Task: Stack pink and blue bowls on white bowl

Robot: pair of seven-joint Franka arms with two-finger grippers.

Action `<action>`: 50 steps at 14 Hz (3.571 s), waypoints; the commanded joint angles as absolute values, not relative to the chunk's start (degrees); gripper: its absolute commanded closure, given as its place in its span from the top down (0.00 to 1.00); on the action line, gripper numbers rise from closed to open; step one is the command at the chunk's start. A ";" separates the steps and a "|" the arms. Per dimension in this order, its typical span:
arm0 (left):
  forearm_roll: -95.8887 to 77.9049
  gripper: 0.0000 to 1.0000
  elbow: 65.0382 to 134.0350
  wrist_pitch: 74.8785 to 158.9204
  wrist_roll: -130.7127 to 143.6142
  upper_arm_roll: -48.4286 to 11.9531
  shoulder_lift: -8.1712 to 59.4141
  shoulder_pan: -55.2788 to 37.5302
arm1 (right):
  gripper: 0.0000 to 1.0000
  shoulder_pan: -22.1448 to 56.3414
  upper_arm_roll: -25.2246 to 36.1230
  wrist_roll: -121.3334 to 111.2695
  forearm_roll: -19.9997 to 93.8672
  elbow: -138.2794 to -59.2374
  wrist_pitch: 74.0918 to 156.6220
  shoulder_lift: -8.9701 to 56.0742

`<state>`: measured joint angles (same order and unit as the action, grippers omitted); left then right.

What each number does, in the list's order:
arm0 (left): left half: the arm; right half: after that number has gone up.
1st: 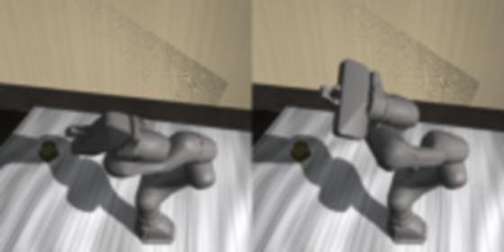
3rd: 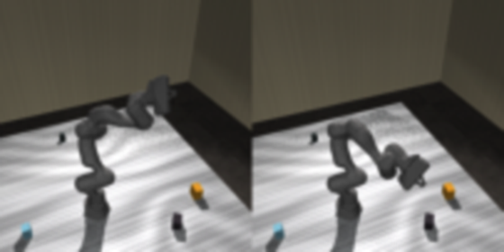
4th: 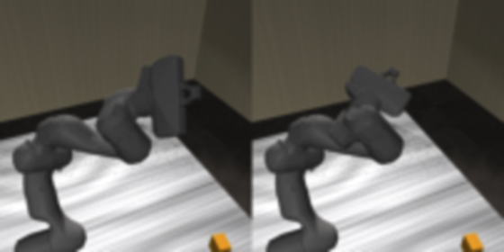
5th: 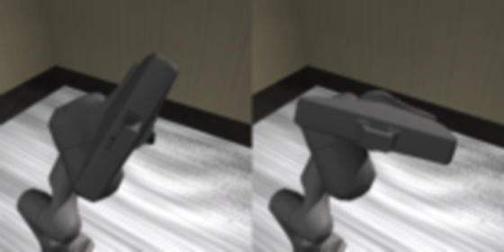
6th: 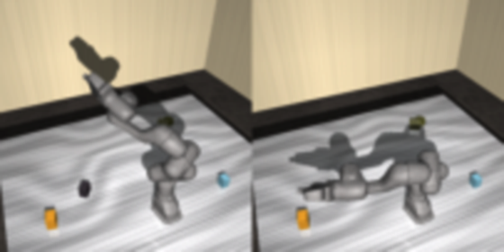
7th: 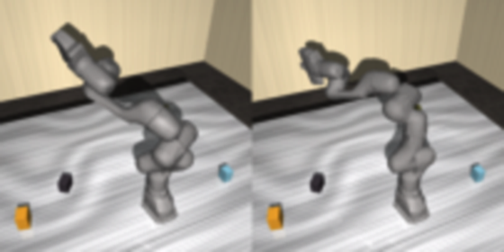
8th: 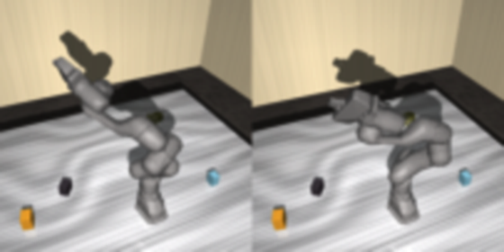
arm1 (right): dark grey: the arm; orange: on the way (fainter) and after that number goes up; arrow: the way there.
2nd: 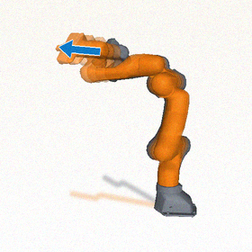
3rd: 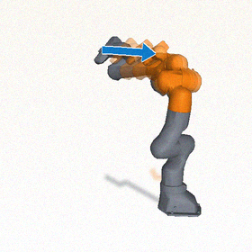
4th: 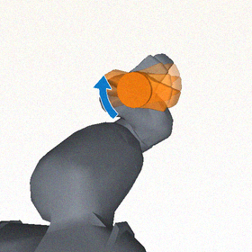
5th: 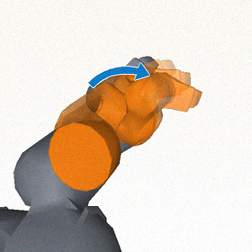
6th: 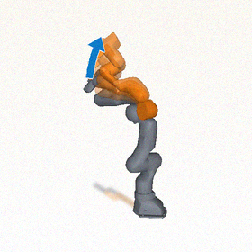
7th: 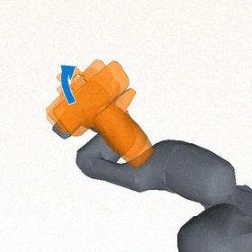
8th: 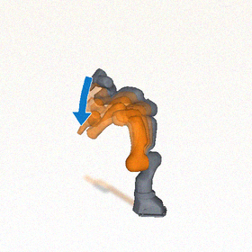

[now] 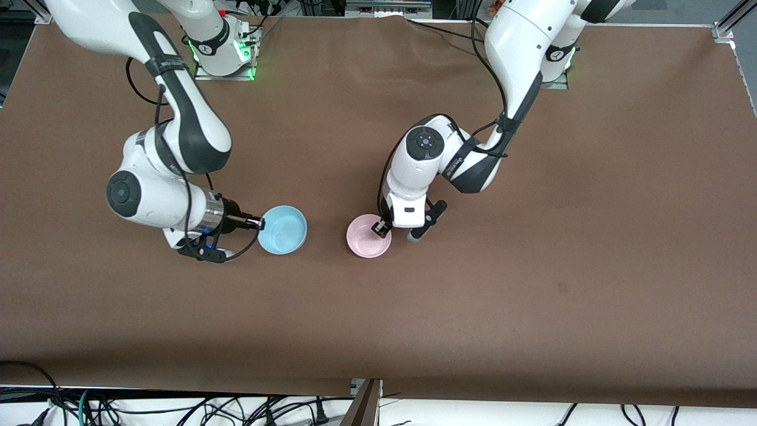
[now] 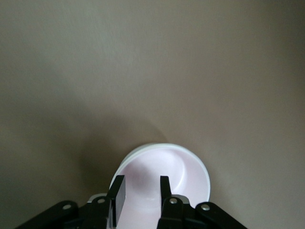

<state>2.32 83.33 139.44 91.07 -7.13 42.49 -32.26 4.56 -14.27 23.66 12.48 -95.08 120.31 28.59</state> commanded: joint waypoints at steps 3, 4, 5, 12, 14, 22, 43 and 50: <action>2.37 0.30 71.56 119.92 88.97 -8.00 40.44 -28.57 | 0.00 11.06 -14.24 31.09 13.27 -91.77 124.53 31.54; 1.07 0.30 70.24 115.36 85.81 -8.09 39.04 -27.69 | 0.00 12.81 -14.24 33.64 13.18 -90.19 125.41 32.77; -0.08 0.30 68.75 110.18 82.39 -8.00 37.11 -26.90 | 0.00 14.05 -14.24 35.49 13.10 -88.26 125.85 34.00; -5.53 0.31 59.76 81.85 54.37 -8.00 26.82 -8.74 | 0.00 20.65 -13.98 40.08 12.13 -82.97 130.69 40.60; -5.36 0.31 59.77 77.45 40.41 -7.91 25.14 -1.70 | 0.00 20.74 -13.97 39.90 11.00 -82.97 131.13 41.48; 0.08 0.38 67.74 79.70 16.79 -7.73 21.55 7.56 | 0.00 21.80 -13.89 39.90 9.58 -83.06 131.13 42.98; 1.58 1.00 95.21 102.05 5.89 -3.25 5.00 -1.93 | 1.00 21.19 -13.80 39.73 7.56 -82.71 130.43 43.77; 0.44 1.00 87.98 96.16 0.17 -3.60 5.19 -1.67 | 1.00 12.41 -12.66 21.41 0.90 -73.83 102.97 37.72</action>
<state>1.00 91.57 98.92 2.01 -3.72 4.31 -1.80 15.88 -12.21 29.46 3.74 -74.87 111.23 40.92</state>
